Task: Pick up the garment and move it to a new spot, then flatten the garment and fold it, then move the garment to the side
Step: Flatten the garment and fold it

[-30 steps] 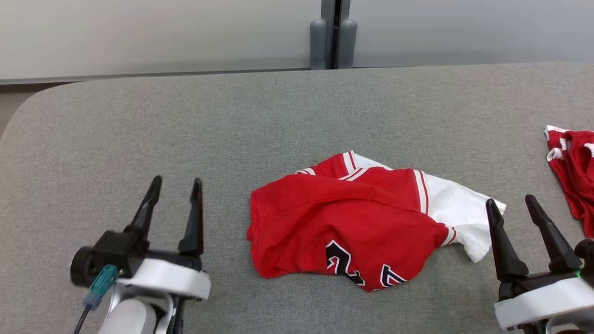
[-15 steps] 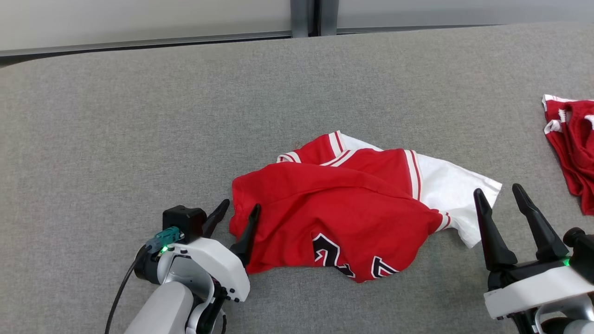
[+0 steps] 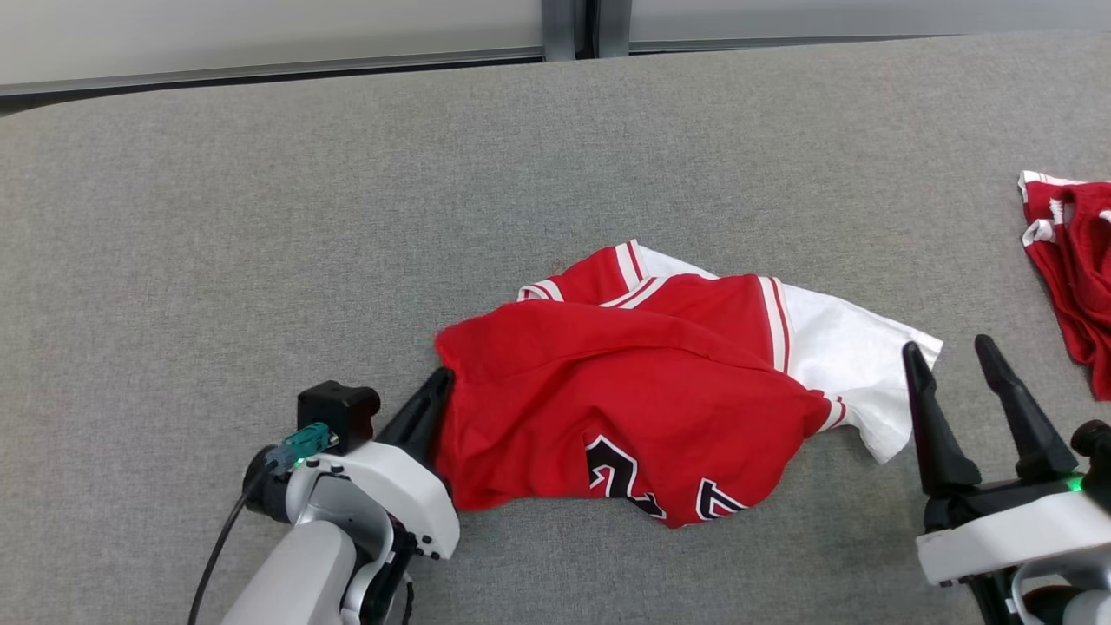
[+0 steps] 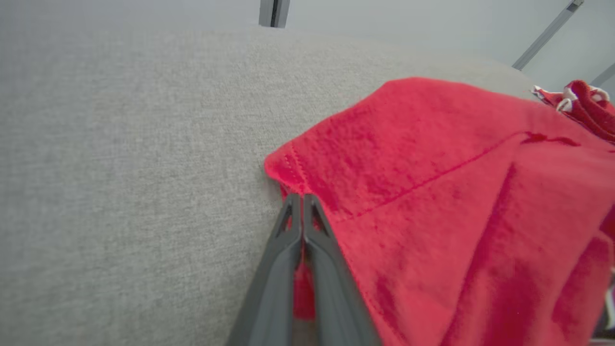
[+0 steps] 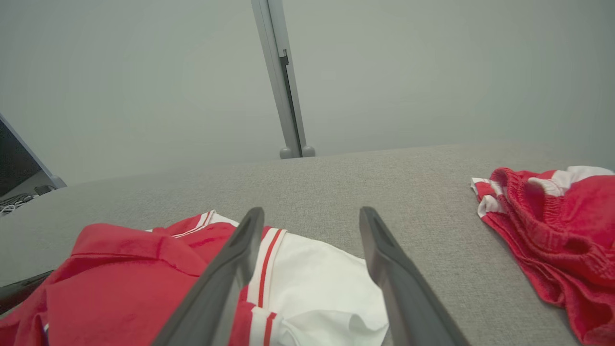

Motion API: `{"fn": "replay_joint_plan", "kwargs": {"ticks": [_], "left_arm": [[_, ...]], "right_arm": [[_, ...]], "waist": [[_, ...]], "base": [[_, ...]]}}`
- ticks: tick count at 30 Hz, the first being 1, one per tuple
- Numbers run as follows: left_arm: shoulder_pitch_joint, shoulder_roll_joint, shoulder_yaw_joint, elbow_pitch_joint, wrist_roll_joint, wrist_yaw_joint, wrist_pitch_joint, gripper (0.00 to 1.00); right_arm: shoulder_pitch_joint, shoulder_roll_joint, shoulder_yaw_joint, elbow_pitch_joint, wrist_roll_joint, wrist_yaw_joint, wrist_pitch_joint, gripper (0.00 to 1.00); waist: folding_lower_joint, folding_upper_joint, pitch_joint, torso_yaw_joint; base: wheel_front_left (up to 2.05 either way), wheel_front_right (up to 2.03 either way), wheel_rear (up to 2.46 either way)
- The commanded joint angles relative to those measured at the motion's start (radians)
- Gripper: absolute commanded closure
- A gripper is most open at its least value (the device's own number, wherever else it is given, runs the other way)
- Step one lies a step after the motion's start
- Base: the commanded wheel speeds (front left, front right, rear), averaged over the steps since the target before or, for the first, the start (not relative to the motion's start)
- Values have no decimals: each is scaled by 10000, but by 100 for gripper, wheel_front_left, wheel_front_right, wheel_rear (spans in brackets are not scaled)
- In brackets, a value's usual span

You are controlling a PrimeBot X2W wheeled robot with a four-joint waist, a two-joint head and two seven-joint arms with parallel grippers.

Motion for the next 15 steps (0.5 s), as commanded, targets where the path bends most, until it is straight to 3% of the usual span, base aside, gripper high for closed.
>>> {"fn": "replay_joint_plan", "kwargs": {"ticks": [1,6,15], "left_arm": [[-236,148,56,-154,174,129,-226,100],[-32,324,264,-744,246,392,-689,100],[159,515,228,-1955,343,584,-625,100]], "right_arm": [[-84,-33,-179,30,-43,1,-108,0],[22,-94,-715,458,3,1,-97,0],[-593,-569,-1003,2681,473,1,15,0]], "waist": [[0,0,-20,22],[0,0,-38,75],[0,0,312,321]], "base": [[0,0,0],[0,0,0],[0,0,0]]}}
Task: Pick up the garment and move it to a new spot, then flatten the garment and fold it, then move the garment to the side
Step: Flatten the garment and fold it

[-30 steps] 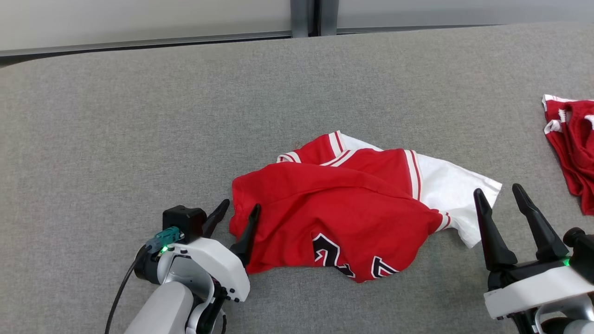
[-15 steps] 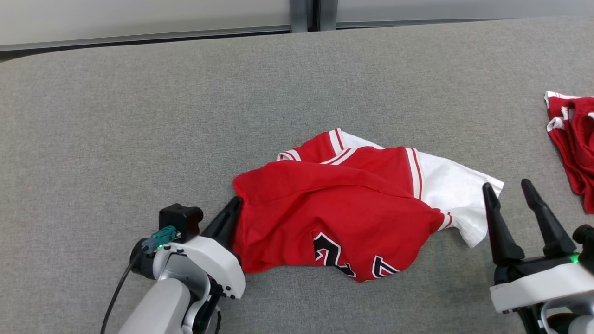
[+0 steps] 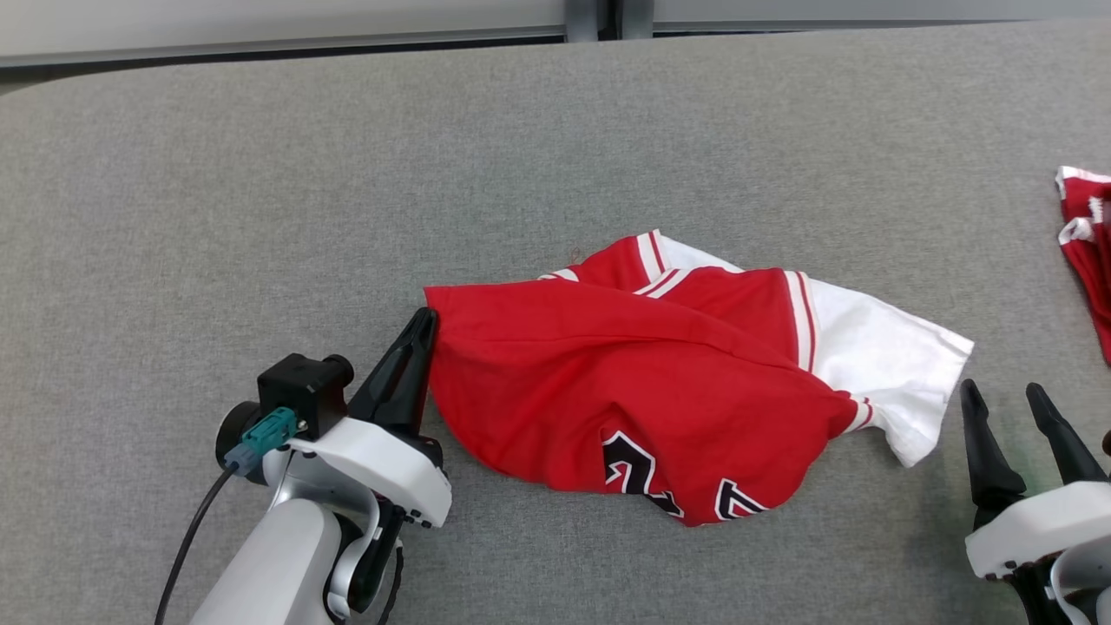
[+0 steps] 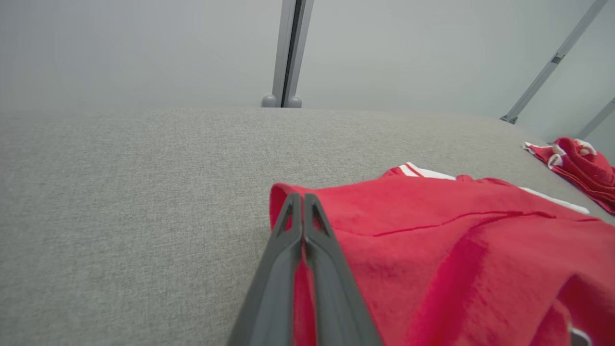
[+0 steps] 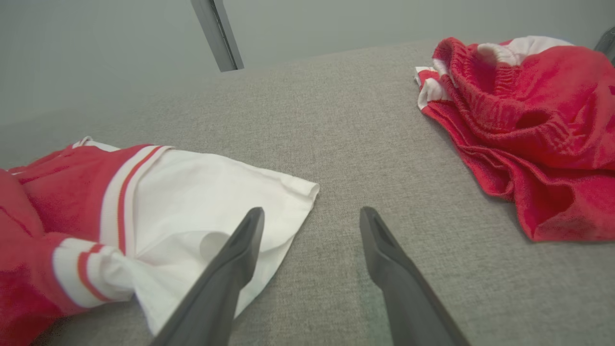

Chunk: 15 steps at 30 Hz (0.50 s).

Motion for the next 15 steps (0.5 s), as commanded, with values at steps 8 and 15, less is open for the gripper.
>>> {"fn": "replay_joint_plan", "kwargs": {"ticks": [8,15], "left_arm": [[69,91,-81,-812,99,163,116,100],[85,233,-16,-1323,187,290,-61,100]], "right_arm": [[-1445,-537,689,2213,674,1,-376,0],[-1893,-957,1146,2818,1326,-1,-1043,100]], "waist": [[-1,0,409,238],[-1,0,515,367]], "base": [[0,0,0],[0,0,0]]}}
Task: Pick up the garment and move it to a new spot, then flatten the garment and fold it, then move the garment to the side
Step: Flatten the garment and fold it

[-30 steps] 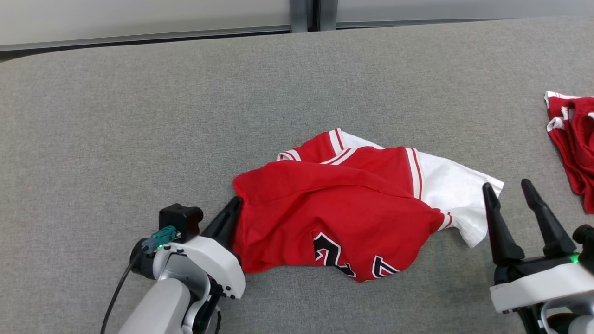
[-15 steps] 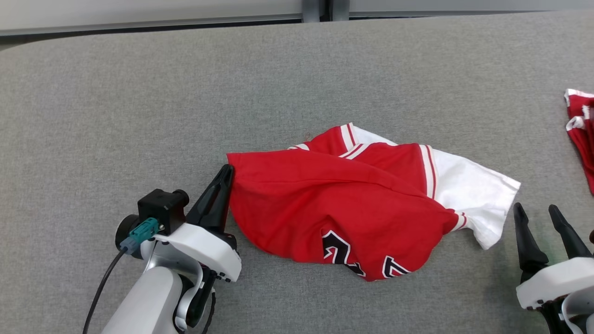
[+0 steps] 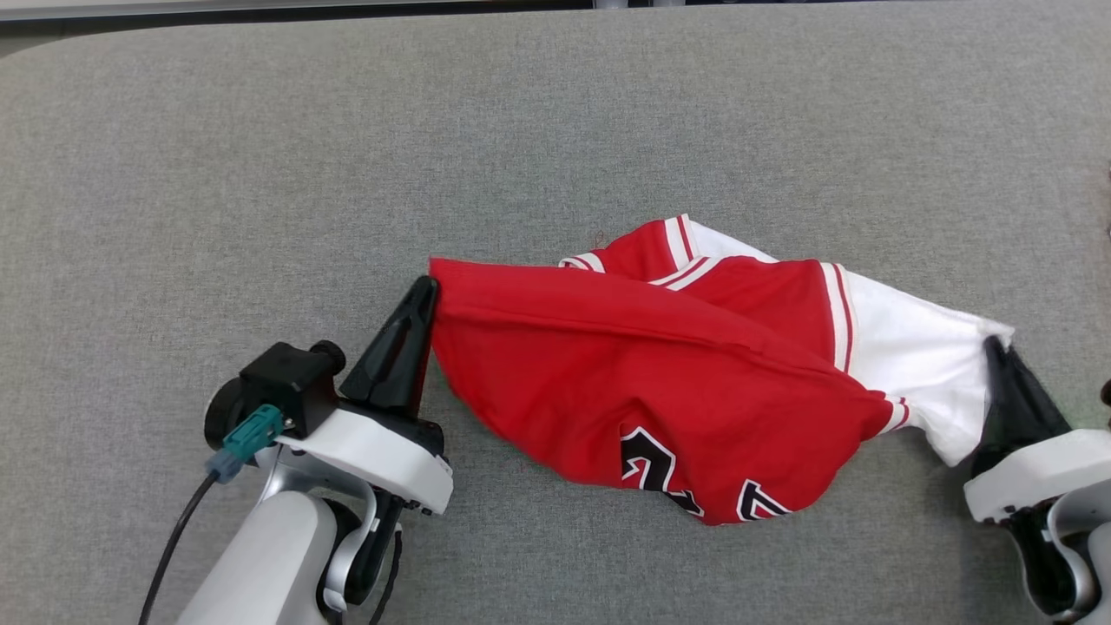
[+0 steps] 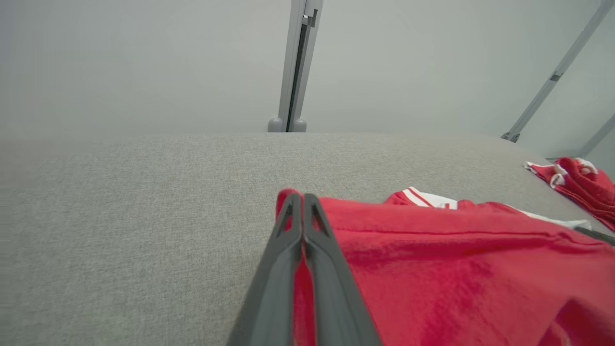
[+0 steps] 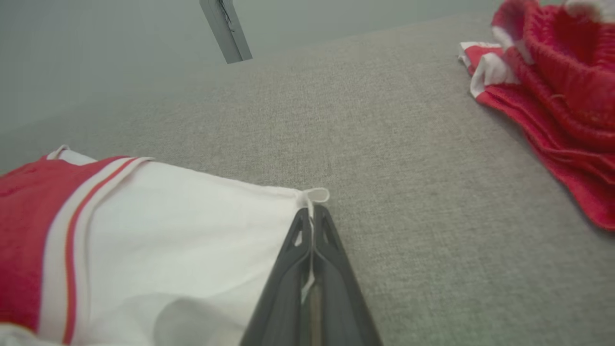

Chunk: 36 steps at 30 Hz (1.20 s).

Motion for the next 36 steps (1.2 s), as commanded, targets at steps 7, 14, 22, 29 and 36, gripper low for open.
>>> {"fn": "replay_joint_plan", "kwargs": {"ticks": [7,14,22,29,36], "left_arm": [[-80,241,293,-994,120,270,-244,100],[-583,513,515,-2522,459,518,-336,100],[-2126,759,1162,-4416,887,843,-357,100],[-3429,1039,1449,-5239,1203,885,57,100],[-4389,1031,1572,-5428,1210,946,431,100]], "right_arm": [[6,-323,-415,-1752,-170,-3,-1098,100],[-317,-397,-1209,-4546,-838,-3,-1050,100],[-1594,-345,-2327,-7644,-1513,-1,63,100],[-2883,-594,-2475,-8853,-1632,-1,900,100],[-3910,-686,-2214,-9030,-1462,-1,1534,100]], "waist": [[0,0,-157,-182],[0,0,-429,-358],[0,0,-874,-505],[0,0,-1064,-583],[0,0,-949,-628]], "base": [[0,0,0],[0,0,0],[0,0,0],[0,0,0],[0,0,0]]}}
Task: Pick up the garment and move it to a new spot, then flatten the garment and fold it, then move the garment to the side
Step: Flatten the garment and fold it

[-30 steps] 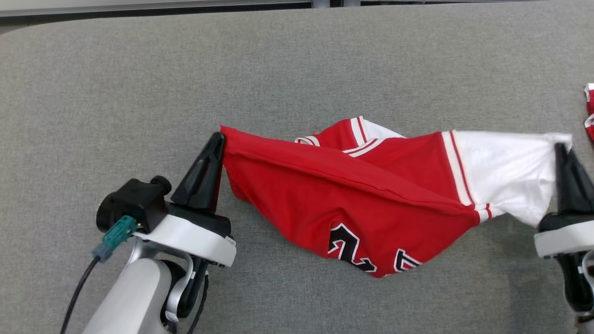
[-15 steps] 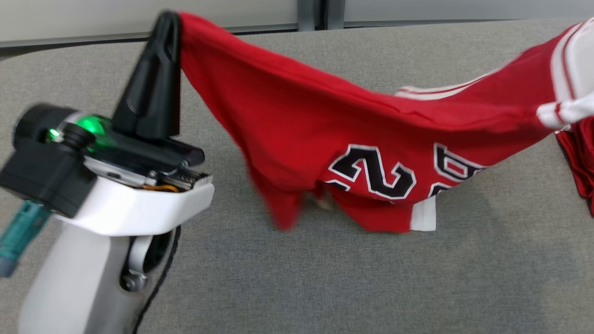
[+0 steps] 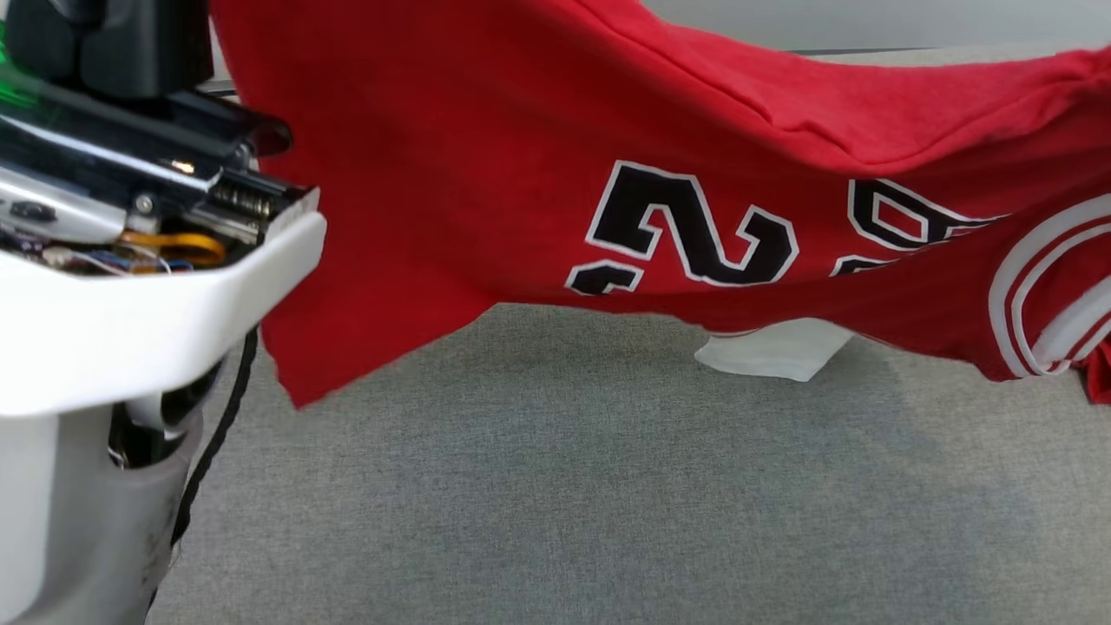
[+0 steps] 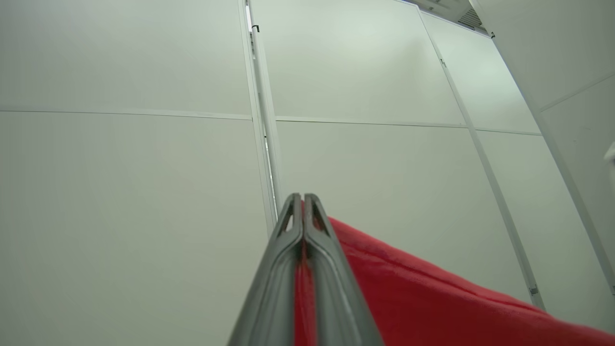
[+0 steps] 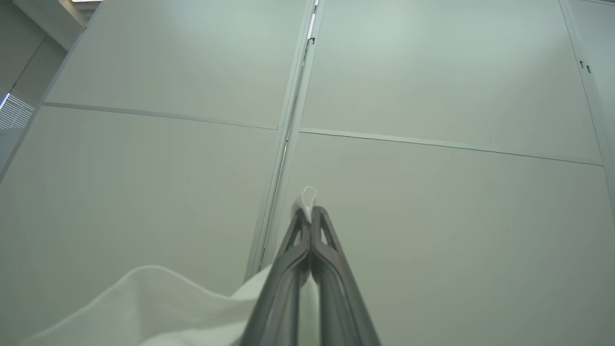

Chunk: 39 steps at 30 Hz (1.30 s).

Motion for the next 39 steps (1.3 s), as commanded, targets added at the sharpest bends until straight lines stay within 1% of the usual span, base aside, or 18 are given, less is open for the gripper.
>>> {"fn": "replay_joint_plan", "kwargs": {"ticks": [1,4,8,12,15,17,19,22,26,29,31,36,37,39], "left_arm": [[-291,-31,45,146,-32,-12,3,100],[-774,-85,59,580,-189,-139,7,100],[-1753,-268,105,1537,-389,-315,-76,100],[-3100,-442,197,2828,-497,-509,-264,100],[-4269,-605,318,4106,-532,-640,-521,100],[-5145,-707,431,5035,-604,-726,-801,100],[-5897,-844,564,6094,-683,-833,-1141,100],[-6904,-889,654,7475,-602,-973,-1514,100],[-7587,-924,635,9117,-404,-1151,-1773,100],[-7663,-994,630,10292,-420,-1398,-1862,100],[-7423,-1146,639,11052,-530,-1538,-1888,100],[-6622,-1480,632,12918,-722,-1869,-1908,100],[-6622,-1480,632,12918,-722,-1869,-1908,100],[-6217,-1611,686,13456,-767,-1937,-1911,100]], "right_arm": [[-215,-49,97,127,118,1,100,100],[-685,-85,229,518,320,1,208,100],[-1696,-214,582,1448,651,1,293,100],[-3280,-333,1174,2688,900,1,203,100],[-4842,-296,1700,3880,989,1,2,100],[-5867,-199,2024,4769,1028,1,-220,100],[-6849,-18,2443,5658,1071,1,-635,100],[-8186,260,2999,7010,1063,1,-1356,100],[-9268,669,3645,8822,1197,1,-2167,100],[-9544,798,4241,10036,1427,1,-2550,100],[-9438,820,4612,10768,1595,1,-2738,100],[-8481,1051,5637,12223,2123,1,-3116,100],[-8481,1051,5637,12223,2123,1,-3116,100],[-7939,1155,5936,12713,2458,1,-3251,100]], "waist": [[0,-1,70,2],[0,-1,305,15],[0,-1,708,39],[0,-1,1236,44],[0,-1,1642,57],[0,-1,1854,44],[0,-1,1941,23],[0,-1,1973,-52],[0,-1,2008,-125],[0,-1,2073,-150],[0,-1,2193,-134],[0,-1,2703,-168],[0,-1,2703,-168],[0,-1,2828,-225]], "base": [[0,0,0],[0,0,0],[0,0,0],[0,0,0],[0,0,0],[0,0,0],[0,0,0],[0,0,0],[0,0,0],[0,0,0],[0,0,0],[0,0,0],[0,0,0],[0,0,0]]}}
